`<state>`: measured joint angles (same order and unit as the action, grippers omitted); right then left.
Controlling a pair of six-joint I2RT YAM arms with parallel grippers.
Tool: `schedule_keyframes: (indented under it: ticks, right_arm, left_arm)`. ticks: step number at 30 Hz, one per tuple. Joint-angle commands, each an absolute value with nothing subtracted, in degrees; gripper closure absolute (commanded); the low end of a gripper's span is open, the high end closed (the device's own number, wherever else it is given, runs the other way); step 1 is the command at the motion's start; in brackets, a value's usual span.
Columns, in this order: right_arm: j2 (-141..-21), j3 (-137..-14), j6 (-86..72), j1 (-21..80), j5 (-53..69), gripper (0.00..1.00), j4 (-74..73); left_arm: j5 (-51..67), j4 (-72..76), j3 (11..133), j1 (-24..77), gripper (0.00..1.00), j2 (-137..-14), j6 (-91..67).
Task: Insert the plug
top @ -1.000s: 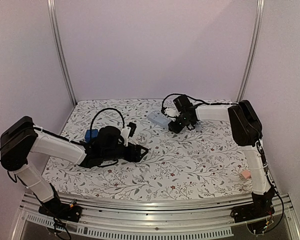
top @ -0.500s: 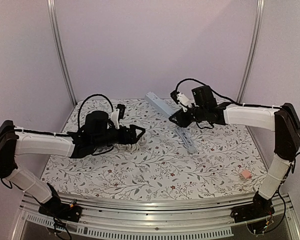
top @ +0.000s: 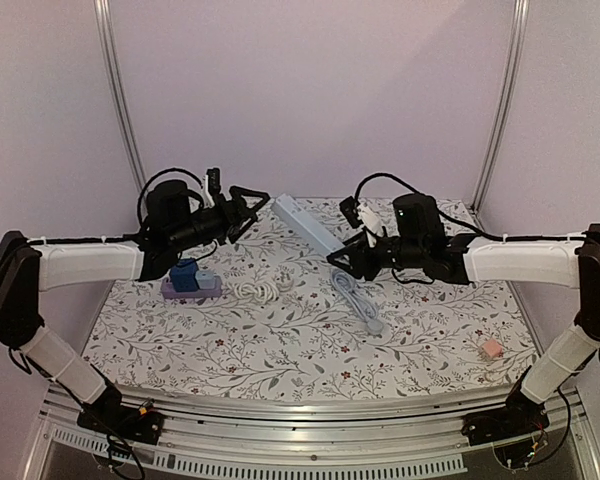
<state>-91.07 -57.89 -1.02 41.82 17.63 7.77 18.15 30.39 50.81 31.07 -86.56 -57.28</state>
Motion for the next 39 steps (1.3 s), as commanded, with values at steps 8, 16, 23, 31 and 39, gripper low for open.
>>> schedule_keyframes:
  ticks: [8, 16, 23, 31, 39]
  right_arm:
    - [-89.23, -58.06, -1.72, 43.05, 17.03, 0.88, 14.43]
    - [-91.10, -59.20, -0.62, 44.47, 13.64, 0.88, 12.29]
    - [-91.29, -59.17, -0.62, 45.86, 12.08, 0.88, 12.04]
    - [-89.95, -58.25, -0.62, 47.16, 9.02, 0.87, 11.95]
    - [-88.14, -57.12, -3.93, 47.38, -0.63, 0.31, 10.00]
  left_arm:
    - [26.62, 33.69, 53.44, 30.62, 0.22, -92.02, -62.16]
    - [27.18, 36.74, 53.12, 32.47, 0.24, -91.68, -61.35]
    - [24.97, 32.85, 54.58, 34.33, 0.41, -92.31, -59.70]
    - [24.43, 33.03, 56.24, 36.55, 0.98, -93.71, -59.20]
    - [22.13, 22.29, 64.69, 38.01, 1.00, -94.53, -49.79]
